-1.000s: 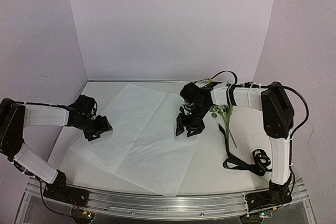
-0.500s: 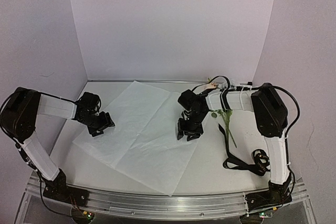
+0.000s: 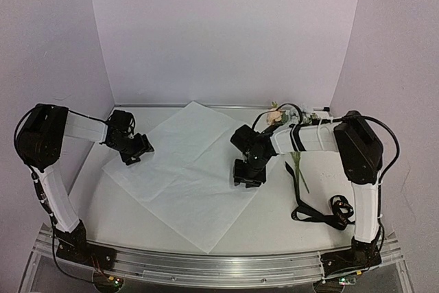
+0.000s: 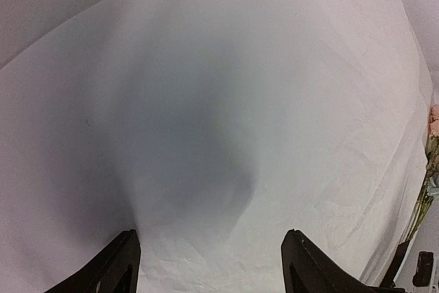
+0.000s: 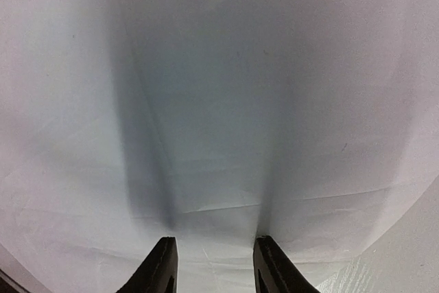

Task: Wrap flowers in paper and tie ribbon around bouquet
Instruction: Rotate the flattened wrapping paper at the center of the board, then pick up the fake flower from the center of the board.

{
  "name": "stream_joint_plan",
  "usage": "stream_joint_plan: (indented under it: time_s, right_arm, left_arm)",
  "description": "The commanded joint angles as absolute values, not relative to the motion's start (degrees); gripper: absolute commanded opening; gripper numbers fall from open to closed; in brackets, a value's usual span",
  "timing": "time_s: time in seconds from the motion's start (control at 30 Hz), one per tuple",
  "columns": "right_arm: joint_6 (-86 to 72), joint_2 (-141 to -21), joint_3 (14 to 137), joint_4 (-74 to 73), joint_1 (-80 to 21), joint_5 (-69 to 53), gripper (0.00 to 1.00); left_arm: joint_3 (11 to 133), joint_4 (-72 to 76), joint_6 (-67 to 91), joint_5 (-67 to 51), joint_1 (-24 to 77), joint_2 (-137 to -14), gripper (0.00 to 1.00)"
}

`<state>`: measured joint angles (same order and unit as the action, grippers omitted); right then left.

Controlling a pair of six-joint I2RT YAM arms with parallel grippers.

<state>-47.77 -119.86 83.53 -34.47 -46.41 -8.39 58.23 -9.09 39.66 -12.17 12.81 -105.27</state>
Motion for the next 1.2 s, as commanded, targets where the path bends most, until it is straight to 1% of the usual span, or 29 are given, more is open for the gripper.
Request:
stream_joint_plan:
  time_s: [0.0, 0.2, 0.43, 0.67, 0.8, 0.9, 1.0, 1.17]
  right_arm:
    - [-56.2, -119.6, 79.4, -37.2, -48.2, -5.1, 0.39]
    - [-60.4, -119.2, 81.4, -36.8, -49.5, -5.2, 0.38]
    - [-66.5, -121.9, 84.8, -36.1, -52.9, -3.7, 0.37]
    - [-68.4, -121.8, 84.5, -35.2, -54.9, -1.4, 0.35]
    - [-67.8, -119.7, 82.9, -35.3, -55.1, -0.5, 0.36]
    - [-64.7, -117.6, 83.7, -36.2, -54.8, -0.5, 0.42]
    - [-57.5, -114.4, 86.6, -41.1, -53.6, -0.4, 0.52]
    - [-45.5, -107.7, 85.6, -45.7, -48.2, -0.4, 0.71]
  left_arm:
    - [59.5, -12.8, 37.0, -11.1, 9.4, -108.2, 0.73]
    - [60.8, -12.7, 36.1, -12.4, 7.1, -109.6, 0.74]
    - [62.7, -11.9, 36.6, -13.9, 5.4, -112.8, 0.75]
    - [63.6, -11.4, 36.9, -15.8, 4.7, -114.4, 0.75]
    - [62.1, -9.7, 37.9, -17.5, 4.7, -113.4, 0.75]
    - [62.5, -9.2, 37.8, -18.7, 4.7, -112.6, 0.77]
    - [63.6, -9.2, 38.1, -20.3, 5.1, -110.5, 0.78]
    - [64.7, -10.3, 38.8, -20.7, 6.7, -105.6, 0.82]
